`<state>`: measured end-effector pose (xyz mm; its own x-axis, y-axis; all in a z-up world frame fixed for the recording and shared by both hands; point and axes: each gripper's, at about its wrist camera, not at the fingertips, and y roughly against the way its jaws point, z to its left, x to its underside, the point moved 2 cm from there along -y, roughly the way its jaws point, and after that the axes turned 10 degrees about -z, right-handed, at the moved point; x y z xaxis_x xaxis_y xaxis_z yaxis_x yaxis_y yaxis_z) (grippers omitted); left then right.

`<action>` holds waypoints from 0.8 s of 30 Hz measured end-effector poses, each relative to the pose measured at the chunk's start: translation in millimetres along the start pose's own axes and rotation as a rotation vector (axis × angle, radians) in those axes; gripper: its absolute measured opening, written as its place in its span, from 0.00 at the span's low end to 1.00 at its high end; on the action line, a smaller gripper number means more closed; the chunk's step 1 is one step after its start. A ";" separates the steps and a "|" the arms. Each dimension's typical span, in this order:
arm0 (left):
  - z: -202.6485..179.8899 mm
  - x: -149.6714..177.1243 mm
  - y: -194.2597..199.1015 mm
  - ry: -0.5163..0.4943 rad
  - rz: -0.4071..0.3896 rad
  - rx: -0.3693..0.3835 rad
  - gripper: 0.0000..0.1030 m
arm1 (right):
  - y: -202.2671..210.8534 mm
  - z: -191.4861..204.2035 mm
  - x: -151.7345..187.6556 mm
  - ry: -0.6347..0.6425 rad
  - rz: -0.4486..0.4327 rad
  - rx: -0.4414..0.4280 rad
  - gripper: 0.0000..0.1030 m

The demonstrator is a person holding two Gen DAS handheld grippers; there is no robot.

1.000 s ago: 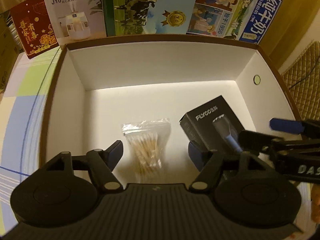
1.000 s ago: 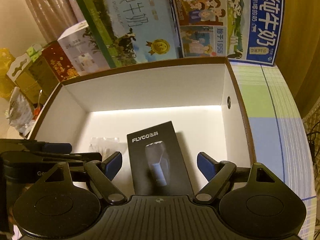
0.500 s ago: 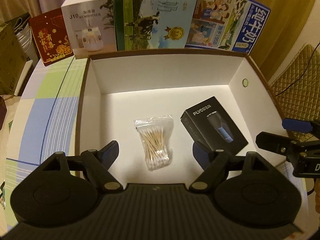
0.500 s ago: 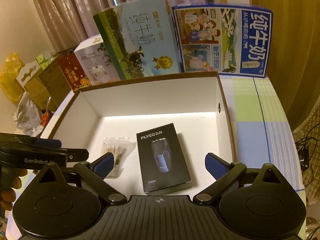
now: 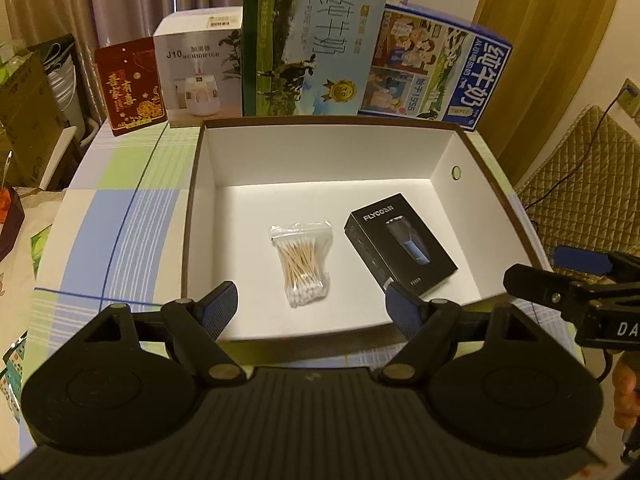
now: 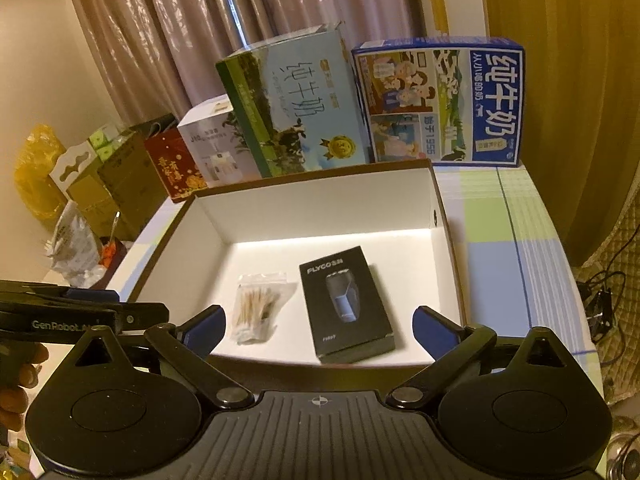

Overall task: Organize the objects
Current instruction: 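Withdraw both open tools from the box back toward the remaining items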

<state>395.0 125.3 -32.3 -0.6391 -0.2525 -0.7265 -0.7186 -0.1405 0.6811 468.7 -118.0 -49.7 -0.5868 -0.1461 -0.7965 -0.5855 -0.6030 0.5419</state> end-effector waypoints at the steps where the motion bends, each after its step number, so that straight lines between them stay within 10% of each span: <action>1: -0.3 1.6 4.8 0.004 -0.005 0.001 0.76 | 4.2 1.1 1.2 -0.001 -0.002 -0.001 0.95; 24: -1.5 69.4 84.0 0.040 -0.012 0.005 0.76 | 79.6 7.0 42.9 0.011 0.003 -0.023 0.95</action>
<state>290.7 94.5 -25.5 -0.6193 -0.2894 -0.7299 -0.7272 -0.1392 0.6722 393.0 -166.8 -38.9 -0.5825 -0.1566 -0.7976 -0.5706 -0.6201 0.5384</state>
